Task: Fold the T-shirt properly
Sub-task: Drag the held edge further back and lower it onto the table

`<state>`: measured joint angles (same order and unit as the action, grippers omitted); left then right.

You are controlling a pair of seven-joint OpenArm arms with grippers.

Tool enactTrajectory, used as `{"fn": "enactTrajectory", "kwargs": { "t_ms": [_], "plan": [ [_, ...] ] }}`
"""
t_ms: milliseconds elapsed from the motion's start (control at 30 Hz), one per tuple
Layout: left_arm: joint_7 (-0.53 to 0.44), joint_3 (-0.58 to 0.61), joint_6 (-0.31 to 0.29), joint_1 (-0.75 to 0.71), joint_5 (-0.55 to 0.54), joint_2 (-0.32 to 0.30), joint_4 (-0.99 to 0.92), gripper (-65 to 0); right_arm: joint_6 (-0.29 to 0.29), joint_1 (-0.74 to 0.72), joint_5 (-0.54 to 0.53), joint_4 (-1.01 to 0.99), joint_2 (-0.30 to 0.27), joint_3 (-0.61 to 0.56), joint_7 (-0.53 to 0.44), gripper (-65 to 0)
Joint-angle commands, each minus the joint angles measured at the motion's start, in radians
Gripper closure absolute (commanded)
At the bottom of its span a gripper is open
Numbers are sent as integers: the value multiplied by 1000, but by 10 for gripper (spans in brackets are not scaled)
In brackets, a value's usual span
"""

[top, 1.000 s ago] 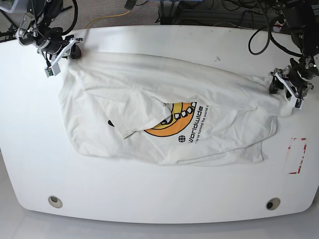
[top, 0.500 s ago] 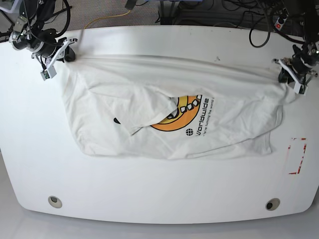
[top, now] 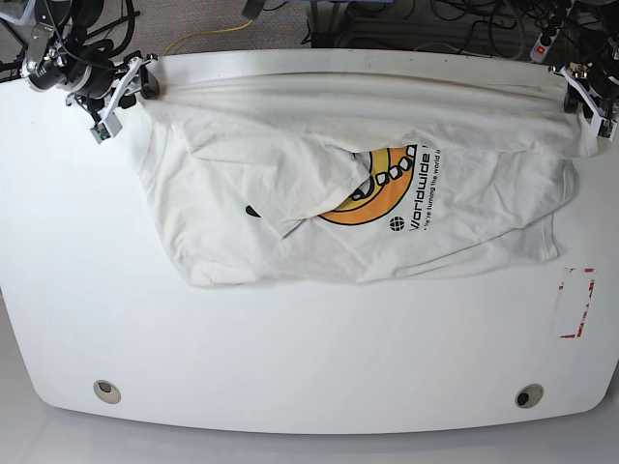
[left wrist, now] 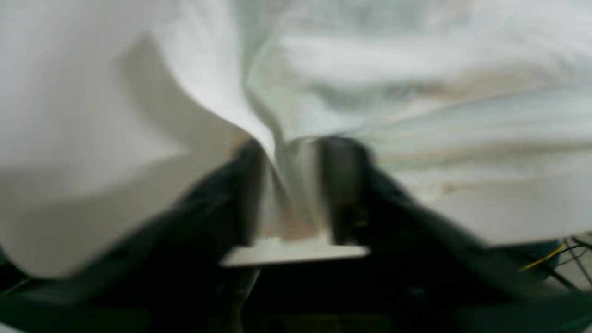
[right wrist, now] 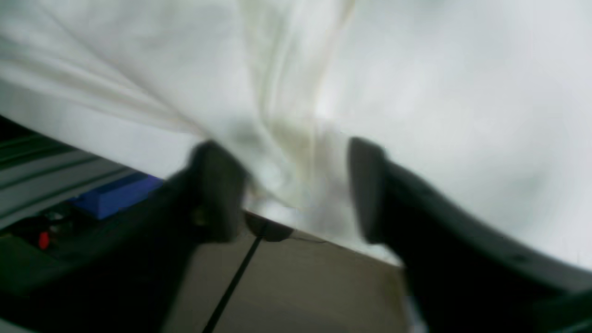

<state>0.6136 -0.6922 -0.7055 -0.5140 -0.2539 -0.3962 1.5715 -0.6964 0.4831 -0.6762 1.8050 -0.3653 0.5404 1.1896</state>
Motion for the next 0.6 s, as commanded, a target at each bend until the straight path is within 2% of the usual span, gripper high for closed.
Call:
{"fn": "enactTrajectory", "kwargs": {
  "t_ms": [0,33,100,167,333,467,567],
  "plan": [
    [15,-10,7,-10,-11,-22,51,-311,-2,16,-12,23,-24,8,-9,-491],
    [50,-16,7,-10,-11,-22,65,-342,-2,22,-12,43,-25,11,-9,-537],
    [95,-34,7,-8,-12,-22,85,-368,-2,27,-12,88,-24,34,-10,-569],
    [134,-57,7,-7,-23,-22,131,-365,-2,38,-21,140,-18,59,-10,-568],
    [141,-70,7,-8,-137,-27,238,-367,-2,-14,-78,149,-18,60,-10,-568],
    [141,-116,7,-4,-187,-25,287,-367,-2,-113,-76,123,1,56,-10,-566],
    [142,-111,7,53,-186,-25,304,-367,-2,-215,-75,54,15,54,-10,-550]
  ]
}}
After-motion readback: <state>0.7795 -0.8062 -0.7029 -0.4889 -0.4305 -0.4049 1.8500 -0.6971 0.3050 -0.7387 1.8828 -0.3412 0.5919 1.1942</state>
